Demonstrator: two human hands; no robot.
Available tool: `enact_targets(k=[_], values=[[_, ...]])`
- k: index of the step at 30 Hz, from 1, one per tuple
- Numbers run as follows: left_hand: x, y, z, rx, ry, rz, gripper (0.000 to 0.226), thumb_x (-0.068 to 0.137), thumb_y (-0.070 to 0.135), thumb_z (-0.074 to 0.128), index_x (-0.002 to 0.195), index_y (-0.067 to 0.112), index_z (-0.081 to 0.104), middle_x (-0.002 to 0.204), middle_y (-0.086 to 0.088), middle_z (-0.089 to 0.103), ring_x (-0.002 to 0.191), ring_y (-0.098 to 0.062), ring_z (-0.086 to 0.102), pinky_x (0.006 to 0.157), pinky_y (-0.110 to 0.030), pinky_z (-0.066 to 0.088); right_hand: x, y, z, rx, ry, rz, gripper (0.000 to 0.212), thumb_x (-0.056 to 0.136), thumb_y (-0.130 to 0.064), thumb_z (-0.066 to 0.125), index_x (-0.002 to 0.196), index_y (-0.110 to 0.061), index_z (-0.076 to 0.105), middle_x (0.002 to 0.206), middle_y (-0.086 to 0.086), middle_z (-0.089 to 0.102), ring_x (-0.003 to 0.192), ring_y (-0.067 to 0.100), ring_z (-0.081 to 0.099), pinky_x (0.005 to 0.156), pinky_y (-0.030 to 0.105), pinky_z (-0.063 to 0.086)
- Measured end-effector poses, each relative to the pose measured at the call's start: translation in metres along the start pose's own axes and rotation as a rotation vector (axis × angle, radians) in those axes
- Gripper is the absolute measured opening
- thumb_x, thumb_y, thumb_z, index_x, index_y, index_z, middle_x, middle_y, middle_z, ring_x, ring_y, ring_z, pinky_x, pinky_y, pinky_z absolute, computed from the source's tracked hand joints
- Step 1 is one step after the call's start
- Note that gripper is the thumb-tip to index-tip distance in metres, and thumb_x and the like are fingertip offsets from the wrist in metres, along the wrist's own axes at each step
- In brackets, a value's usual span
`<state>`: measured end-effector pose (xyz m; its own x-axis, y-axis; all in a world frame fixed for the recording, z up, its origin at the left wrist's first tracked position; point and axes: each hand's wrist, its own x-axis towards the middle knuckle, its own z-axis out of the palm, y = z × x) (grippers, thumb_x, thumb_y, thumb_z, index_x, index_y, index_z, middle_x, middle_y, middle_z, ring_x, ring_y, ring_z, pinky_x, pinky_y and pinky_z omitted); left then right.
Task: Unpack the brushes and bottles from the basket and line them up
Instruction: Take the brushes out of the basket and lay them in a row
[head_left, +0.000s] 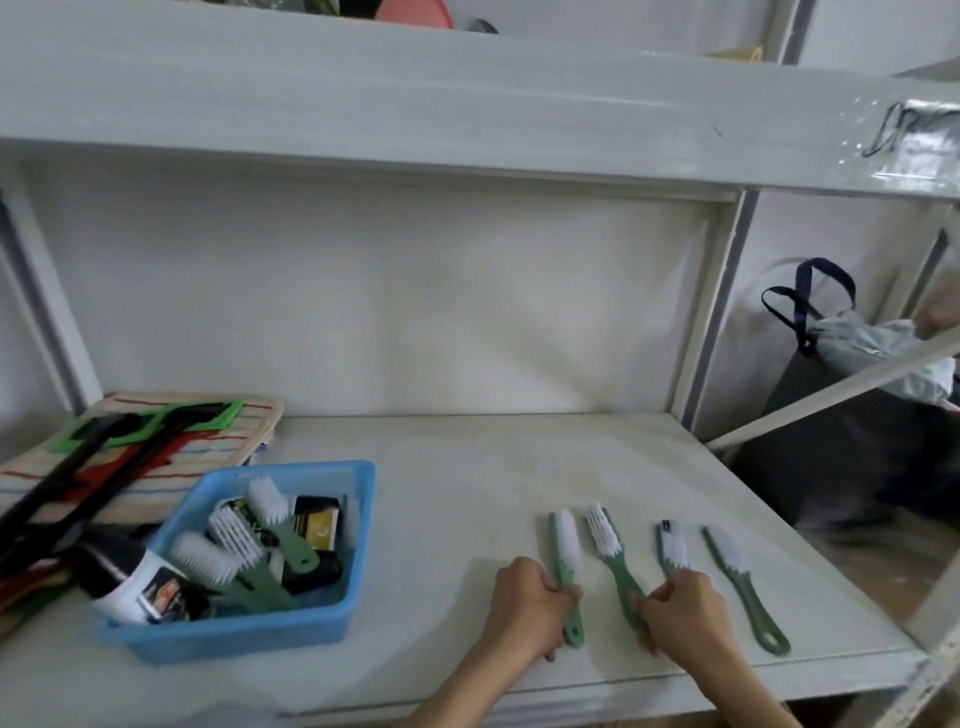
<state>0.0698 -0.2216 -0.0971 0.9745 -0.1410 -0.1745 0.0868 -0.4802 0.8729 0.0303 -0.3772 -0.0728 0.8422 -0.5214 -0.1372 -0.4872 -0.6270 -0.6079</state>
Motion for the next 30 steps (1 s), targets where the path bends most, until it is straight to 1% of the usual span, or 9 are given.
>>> enact_targets(k=[3,7,9,11,15,18,22,25,30], values=[[0.005,-0.001,0.009,0.119,0.001,0.101,0.042,0.086,0.038,0.066,0.058,0.018,0.041,0.061,-0.004,0.055,0.053,-0.022,0.054,0.049,-0.032,0.044,0.003,-0.001,0.002,-0.121,-0.044,0.027,0.025,0.080,-0.027,0.069,0.075,-0.002,0.069,0.067,0.009,0.072,0.073,0.024,0.068,0.061,0.027,0.045],[0.005,0.002,0.009,0.286,-0.066,0.145,0.036,0.092,0.048,0.058,0.081,0.013,0.054,0.097,-0.019,0.065,0.079,-0.030,0.055,0.067,-0.033,0.036,-0.001,-0.014,0.000,-0.404,-0.118,-0.024,0.050,0.085,-0.037,0.065,0.119,-0.004,0.052,0.109,0.010,0.060,0.085,0.025,0.055,0.076,0.027,0.044],[0.002,0.008,-0.003,0.309,-0.075,0.110,0.047,0.092,0.052,0.053,0.083,0.006,0.060,0.093,-0.019,0.066,0.086,-0.037,0.062,0.068,-0.035,0.040,-0.011,-0.033,-0.003,-0.382,-0.095,-0.126,0.027,0.087,-0.038,0.063,0.093,-0.012,0.062,0.105,0.007,0.062,0.086,0.026,0.057,0.074,0.028,0.043],[-0.005,0.015,-0.030,0.290,-0.001,0.103,0.051,0.094,0.051,0.048,0.065,0.009,0.052,0.068,-0.012,0.056,0.078,-0.039,0.060,0.065,-0.036,0.043,-0.022,-0.053,-0.001,-0.266,-0.049,-0.239,0.036,0.088,-0.038,0.062,0.061,-0.015,0.053,0.069,0.003,0.060,0.074,0.025,0.061,0.067,0.031,0.044],[-0.029,0.008,-0.122,0.289,0.392,0.103,0.052,0.093,0.040,0.053,0.054,0.010,0.038,0.050,-0.005,0.042,0.050,-0.023,0.047,0.054,-0.031,0.038,-0.061,-0.094,0.024,-0.055,-0.091,-0.455,0.042,0.087,-0.038,0.061,0.054,-0.016,0.047,0.049,0.002,0.054,0.053,0.013,0.057,0.060,0.032,0.043],[-0.047,-0.024,-0.191,0.348,0.584,-0.050,0.042,0.090,0.035,0.056,0.057,0.012,0.043,0.058,-0.007,0.057,0.059,-0.026,0.058,0.052,-0.033,0.039,-0.074,-0.132,0.057,0.013,-0.248,-0.665,0.035,0.089,-0.034,0.060,0.058,-0.018,0.053,0.053,0.001,0.056,0.051,0.006,0.052,0.055,0.022,0.041],[-0.058,-0.054,-0.221,0.521,0.503,-0.275,0.018,0.085,0.031,0.061,0.076,0.017,0.055,0.083,-0.005,0.065,0.085,-0.027,0.067,0.065,-0.031,0.050,-0.090,-0.197,0.107,0.030,-0.332,-0.820,0.026,0.090,-0.021,0.052,0.076,-0.005,0.066,0.074,0.006,0.067,0.074,0.023,0.059,0.066,0.030,0.041],[-0.054,-0.059,-0.214,0.611,0.491,-0.296,0.013,0.091,0.029,0.056,0.094,0.017,0.060,0.106,-0.005,0.068,0.101,-0.026,0.067,0.072,-0.031,0.047,-0.097,-0.232,0.147,-0.093,-0.360,-0.793,0.024,0.087,-0.020,0.046,0.073,-0.005,0.059,0.088,0.015,0.063,0.090,0.034,0.057,0.072,0.031,0.041],[-0.044,-0.069,-0.219,0.744,0.458,-0.300,0.020,0.092,0.018,0.050,0.106,0.013,0.064,0.113,-0.005,0.067,0.106,-0.025,0.065,0.079,-0.034,0.050,-0.098,-0.252,0.178,-0.225,-0.334,-0.629,0.036,0.094,-0.032,0.045,0.115,-0.007,0.059,0.129,0.013,0.057,0.124,0.033,0.048,0.101,0.038,0.041]])
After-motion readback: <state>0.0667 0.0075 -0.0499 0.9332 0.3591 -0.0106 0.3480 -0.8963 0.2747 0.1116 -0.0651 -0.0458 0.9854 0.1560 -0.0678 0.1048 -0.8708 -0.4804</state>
